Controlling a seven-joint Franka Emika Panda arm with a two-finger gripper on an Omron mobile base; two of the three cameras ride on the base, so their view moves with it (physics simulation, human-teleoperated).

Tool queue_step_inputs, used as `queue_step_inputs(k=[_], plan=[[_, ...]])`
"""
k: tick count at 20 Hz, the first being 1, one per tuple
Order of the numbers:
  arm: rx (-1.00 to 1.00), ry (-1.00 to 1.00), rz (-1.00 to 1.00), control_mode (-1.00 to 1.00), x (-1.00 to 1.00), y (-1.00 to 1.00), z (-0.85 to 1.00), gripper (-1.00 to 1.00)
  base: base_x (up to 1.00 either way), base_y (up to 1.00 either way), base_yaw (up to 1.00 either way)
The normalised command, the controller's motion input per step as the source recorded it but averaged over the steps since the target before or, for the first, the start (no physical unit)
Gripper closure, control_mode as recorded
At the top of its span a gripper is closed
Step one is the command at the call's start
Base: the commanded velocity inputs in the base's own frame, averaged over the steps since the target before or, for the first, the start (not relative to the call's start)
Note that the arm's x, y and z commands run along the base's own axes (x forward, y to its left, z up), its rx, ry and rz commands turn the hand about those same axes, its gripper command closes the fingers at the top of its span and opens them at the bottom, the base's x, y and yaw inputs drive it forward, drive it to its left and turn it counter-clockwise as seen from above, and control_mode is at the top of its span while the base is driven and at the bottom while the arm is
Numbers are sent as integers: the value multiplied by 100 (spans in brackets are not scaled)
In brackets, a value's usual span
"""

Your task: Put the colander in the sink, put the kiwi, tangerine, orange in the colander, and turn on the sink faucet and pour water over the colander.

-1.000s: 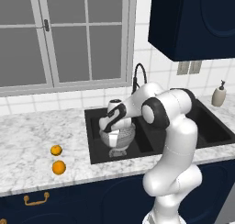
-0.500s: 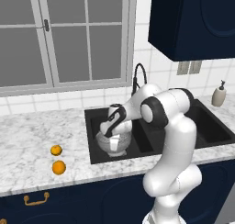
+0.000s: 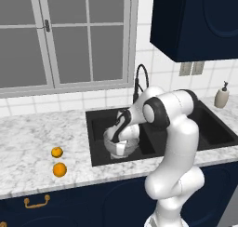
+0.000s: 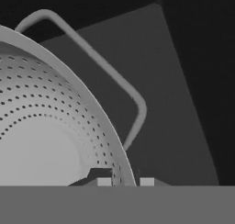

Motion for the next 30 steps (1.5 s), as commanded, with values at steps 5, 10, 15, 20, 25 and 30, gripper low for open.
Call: queue_step_inputs(k=[5,10,15,20,25,30], plan=[[0,0,-16,-100,0,-2,0,100,0,0,0],[-1,0,-4,-100,0,-1,0,-100,0,0,0],[0,0,0,-100,0,0,0,-100,0,0,0],[0,0,1,-100,0,0,44,-100,0,0,0],[0,0,10,-100,-11,-1,99,-100,0,0,0],[0,0,25,-100,-33,0,81,-100,0,0,0]])
